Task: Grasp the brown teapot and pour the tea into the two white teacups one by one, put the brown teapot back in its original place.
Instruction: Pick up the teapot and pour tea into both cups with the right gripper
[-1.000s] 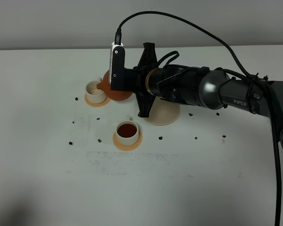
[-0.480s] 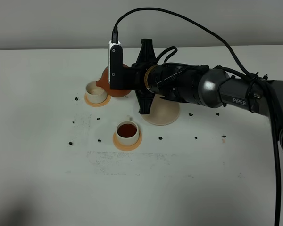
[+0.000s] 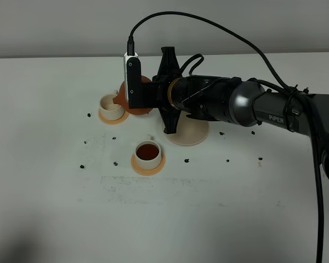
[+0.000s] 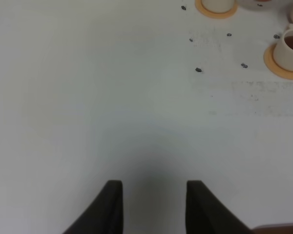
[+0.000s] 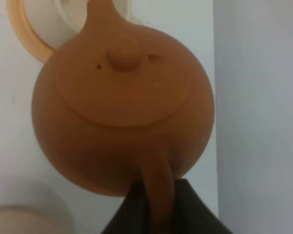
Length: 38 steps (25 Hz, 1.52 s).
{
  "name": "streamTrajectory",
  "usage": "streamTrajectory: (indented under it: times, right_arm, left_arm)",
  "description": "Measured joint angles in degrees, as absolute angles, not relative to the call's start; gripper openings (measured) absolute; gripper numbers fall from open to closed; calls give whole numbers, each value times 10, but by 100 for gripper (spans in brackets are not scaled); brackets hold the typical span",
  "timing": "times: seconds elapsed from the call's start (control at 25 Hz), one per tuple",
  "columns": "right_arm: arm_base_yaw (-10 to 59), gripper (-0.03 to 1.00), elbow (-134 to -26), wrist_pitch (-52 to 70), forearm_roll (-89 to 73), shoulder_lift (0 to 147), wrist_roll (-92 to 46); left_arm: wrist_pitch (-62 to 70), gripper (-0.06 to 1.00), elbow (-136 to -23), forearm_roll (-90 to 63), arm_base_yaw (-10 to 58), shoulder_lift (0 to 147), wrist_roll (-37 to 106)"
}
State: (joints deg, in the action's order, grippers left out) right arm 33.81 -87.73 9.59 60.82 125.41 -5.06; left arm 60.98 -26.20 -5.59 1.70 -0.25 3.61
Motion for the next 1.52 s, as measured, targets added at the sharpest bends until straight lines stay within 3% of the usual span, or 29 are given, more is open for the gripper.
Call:
streamTrajectory:
  times: [1.52]
  right_arm:
    - [338, 8, -896, 102, 688, 1254, -48]
  left_arm:
    - [610, 30, -262, -56, 17, -3, 36]
